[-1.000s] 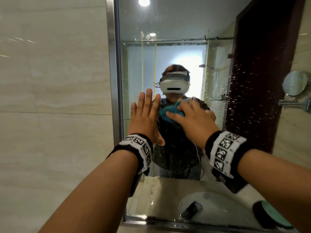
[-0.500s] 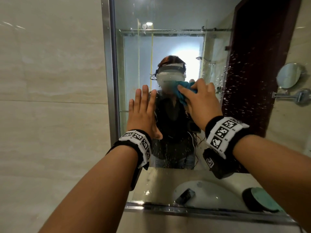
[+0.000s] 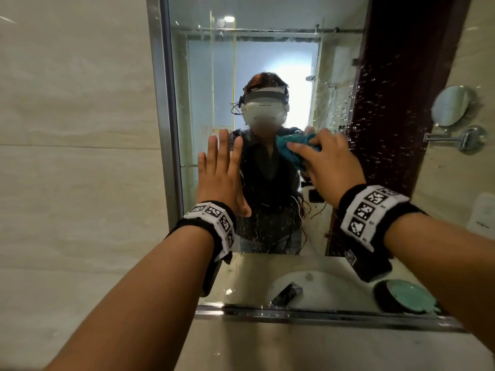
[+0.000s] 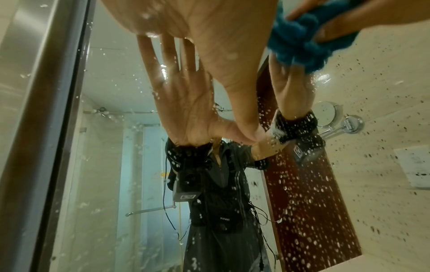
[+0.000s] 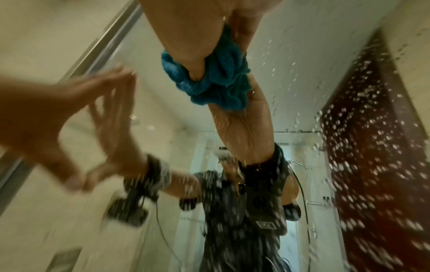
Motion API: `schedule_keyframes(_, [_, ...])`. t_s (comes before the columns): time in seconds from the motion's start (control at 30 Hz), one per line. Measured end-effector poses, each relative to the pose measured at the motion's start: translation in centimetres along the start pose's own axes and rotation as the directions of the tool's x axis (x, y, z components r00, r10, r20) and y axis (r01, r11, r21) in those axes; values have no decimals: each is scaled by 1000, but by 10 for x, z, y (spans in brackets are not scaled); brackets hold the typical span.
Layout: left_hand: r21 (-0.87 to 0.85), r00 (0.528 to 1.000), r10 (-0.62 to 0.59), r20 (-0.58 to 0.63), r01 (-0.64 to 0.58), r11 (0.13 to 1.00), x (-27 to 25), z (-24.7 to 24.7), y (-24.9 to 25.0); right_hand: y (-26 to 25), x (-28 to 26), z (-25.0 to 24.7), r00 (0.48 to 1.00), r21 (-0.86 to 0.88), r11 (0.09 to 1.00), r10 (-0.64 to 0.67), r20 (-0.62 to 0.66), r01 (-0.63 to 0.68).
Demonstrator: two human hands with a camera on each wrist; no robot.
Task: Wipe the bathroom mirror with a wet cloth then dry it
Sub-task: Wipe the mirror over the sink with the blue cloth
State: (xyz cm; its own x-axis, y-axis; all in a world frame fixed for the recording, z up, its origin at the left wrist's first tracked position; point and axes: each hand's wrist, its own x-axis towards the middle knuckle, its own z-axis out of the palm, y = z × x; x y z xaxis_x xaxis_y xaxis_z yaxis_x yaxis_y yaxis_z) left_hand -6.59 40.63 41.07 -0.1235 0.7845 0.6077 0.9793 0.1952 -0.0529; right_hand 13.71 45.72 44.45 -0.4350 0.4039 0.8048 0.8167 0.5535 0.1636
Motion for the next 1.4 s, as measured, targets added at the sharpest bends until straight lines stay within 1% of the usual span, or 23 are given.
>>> schedule_keyframes(0.07, [4,1000,6,4,-6,1000,-1,1,0,6,11,-7,990,69,990,130,-53,-126])
schedule_keyframes(0.13, [12,1000,9,4,-9,1000,-3,2,0,7,11,-5,980,118,977,185,-71,-176])
schedule_keyframes(0.17, [15,1000,9,3,-9,1000,-3,2,0,5,7,0,982,115,978,180,-52,-173])
schedule_keyframes(0.23, [15,1000,11,4,-11,1000,-4,3,0,-1,-9,13,995,65,993,100,9,-100])
schedule_keyframes(0.27, [15,1000,12,4,-12,1000,-4,4,-1,-6,-19,20,998,30,999,40,42,-41])
schedule_keyframes(0.33, [15,1000,13,3,-13,1000,-5,5,0,-11,-43,37,989,-64,989,-129,71,133])
schedule_keyframes(0.37, [15,1000,13,4,-13,1000,-6,5,0,-13,-52,45,980,-86,979,-177,95,185])
schedule_keyframes(0.43, [17,1000,13,5,-13,1000,-6,7,0,-14,-63,53,968,-83,969,-224,116,234])
schedule_keyframes(0.5, [21,1000,15,7,-15,1000,-7,8,0,-14,-63,53,965,-84,964,-246,86,253])
schedule_keyframes(0.57, [17,1000,19,8,-19,1000,-7,9,0,-13,-56,45,978,-48,978,-201,53,203])
schedule_keyframes(0.63, [17,1000,20,3,-20,1000,-8,11,-1,-15,-42,36,998,26,997,-69,-1,69])
schedule_keyframes(0.7, [22,1000,22,0,-22,1000,-9,13,-2,-20,-25,27,996,72,996,48,-74,-43])
schedule_keyframes(0.77, [27,1000,26,-5,-26,999,-10,16,-2,-25,-12,26,989,75,994,89,-116,-81])
schedule_keyframes(0.8, [27,1000,30,-7,-30,999,-10,17,-3,-28,-11,29,990,60,995,80,-115,-74])
schedule_keyframes(0.87, [21,999,36,-8,-36,999,-10,20,-4,-35,-20,40,996,29,999,19,-85,-16])
schedule_keyframes(0.93, [19,999,39,-10,-39,999,-11,22,-5,-43,-42,57,993,-10,995,-98,-65,97])
schedule_keyframes(1.0, [28,999,42,-6,-42,999,-13,24,-6,-49,-65,69,972,-62,970,-235,1,235])
schedule_keyframes(1.07, [40,999,44,-5,-43,998,-15,25,-6,-49,-77,77,959,-68,957,-280,47,283])
schedule_keyframes(1.13, [42,999,39,1,-39,998,-18,24,-5,-46,-77,77,953,-78,950,-298,51,301])
schedule_keyframes(1.2, [35,999,40,12,-40,999,-20,23,-5,-43,-66,70,964,-95,960,-262,39,265])
schedule_keyframes(1.27, [20,999,43,22,-43,999,-22,24,-5,-40,-46,59,989,-75,987,-148,-27,145])
schedule_keyframes(1.33, [19,998,45,44,-46,999,-26,28,-6,-38,-30,49,994,-24,999,-48,-99,46])
schedule_keyframes(1.4, [21,996,49,71,-50,999,-33,34,-8,-38,-23,48,990,-1,1000,-25,-138,25])
